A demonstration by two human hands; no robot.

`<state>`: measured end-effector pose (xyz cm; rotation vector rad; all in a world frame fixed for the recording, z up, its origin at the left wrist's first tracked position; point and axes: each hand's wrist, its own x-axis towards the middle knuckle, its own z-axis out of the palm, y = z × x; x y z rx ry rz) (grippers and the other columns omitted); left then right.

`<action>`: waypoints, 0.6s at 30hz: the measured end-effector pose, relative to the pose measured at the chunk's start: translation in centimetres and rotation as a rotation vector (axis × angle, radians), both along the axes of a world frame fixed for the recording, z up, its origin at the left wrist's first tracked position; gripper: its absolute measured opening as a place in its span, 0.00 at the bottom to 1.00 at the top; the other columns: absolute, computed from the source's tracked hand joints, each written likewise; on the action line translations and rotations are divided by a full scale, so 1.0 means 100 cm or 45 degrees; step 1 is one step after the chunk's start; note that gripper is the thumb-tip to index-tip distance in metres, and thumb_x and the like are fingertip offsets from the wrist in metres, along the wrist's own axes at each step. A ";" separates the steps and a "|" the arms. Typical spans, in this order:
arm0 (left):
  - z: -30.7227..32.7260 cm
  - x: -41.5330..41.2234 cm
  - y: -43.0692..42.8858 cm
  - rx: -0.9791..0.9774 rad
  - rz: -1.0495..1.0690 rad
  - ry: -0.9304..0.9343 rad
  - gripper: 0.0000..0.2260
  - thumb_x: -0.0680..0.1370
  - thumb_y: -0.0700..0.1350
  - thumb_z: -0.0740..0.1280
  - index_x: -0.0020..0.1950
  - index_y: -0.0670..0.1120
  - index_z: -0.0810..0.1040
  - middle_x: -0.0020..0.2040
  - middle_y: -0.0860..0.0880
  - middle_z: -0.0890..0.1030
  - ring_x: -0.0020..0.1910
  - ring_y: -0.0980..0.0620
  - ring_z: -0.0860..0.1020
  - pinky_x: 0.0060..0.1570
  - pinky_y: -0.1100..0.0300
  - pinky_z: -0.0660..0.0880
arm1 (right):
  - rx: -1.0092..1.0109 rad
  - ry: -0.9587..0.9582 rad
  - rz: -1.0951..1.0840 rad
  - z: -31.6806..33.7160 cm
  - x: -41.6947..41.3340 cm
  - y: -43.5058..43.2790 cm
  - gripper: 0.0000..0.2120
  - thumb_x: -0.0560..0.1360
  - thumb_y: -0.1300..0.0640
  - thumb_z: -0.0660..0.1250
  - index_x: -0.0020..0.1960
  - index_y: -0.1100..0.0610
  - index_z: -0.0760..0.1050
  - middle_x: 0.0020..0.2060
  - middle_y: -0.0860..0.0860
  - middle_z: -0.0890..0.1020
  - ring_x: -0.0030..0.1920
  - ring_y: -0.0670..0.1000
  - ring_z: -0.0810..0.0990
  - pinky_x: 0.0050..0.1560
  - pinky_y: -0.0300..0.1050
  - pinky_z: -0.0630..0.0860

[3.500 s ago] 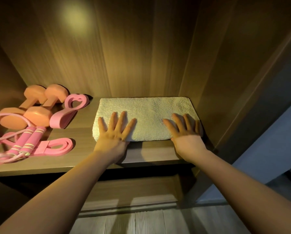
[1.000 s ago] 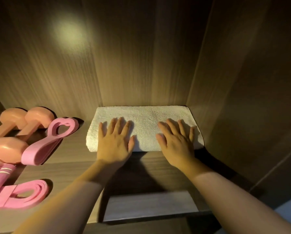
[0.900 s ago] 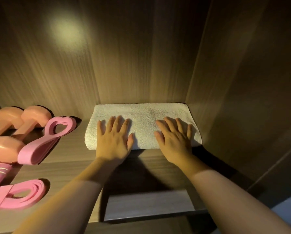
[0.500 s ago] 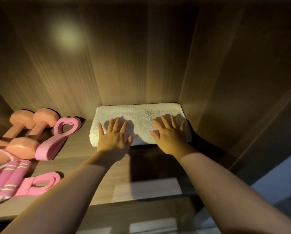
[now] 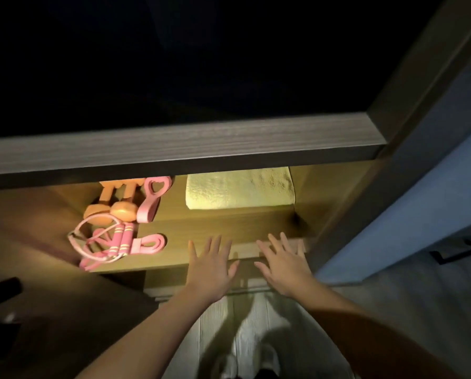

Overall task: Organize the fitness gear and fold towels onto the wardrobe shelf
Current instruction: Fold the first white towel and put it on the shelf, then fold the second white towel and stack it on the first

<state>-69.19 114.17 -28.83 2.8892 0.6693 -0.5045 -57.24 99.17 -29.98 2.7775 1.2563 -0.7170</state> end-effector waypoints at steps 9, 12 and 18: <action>0.105 -0.082 -0.068 -0.180 -0.160 -0.158 0.27 0.82 0.61 0.48 0.79 0.52 0.54 0.79 0.51 0.56 0.78 0.51 0.51 0.75 0.43 0.44 | 0.041 0.025 -0.306 0.103 -0.111 -0.084 0.29 0.80 0.36 0.45 0.79 0.44 0.49 0.79 0.49 0.52 0.78 0.55 0.46 0.74 0.63 0.41; 0.127 -0.094 -0.080 -0.208 -0.214 -0.212 0.27 0.81 0.61 0.48 0.79 0.54 0.53 0.79 0.52 0.56 0.78 0.52 0.50 0.75 0.44 0.43 | 0.117 -0.048 -0.410 0.124 -0.129 -0.091 0.29 0.80 0.36 0.46 0.79 0.45 0.49 0.79 0.50 0.52 0.78 0.55 0.46 0.74 0.63 0.40; 0.140 -0.083 -0.094 -0.270 -0.314 -0.216 0.26 0.81 0.62 0.47 0.78 0.55 0.54 0.78 0.54 0.56 0.78 0.54 0.50 0.75 0.45 0.41 | 0.115 -0.095 -0.521 0.140 -0.113 -0.098 0.29 0.81 0.37 0.45 0.79 0.45 0.48 0.79 0.51 0.52 0.78 0.56 0.46 0.74 0.65 0.40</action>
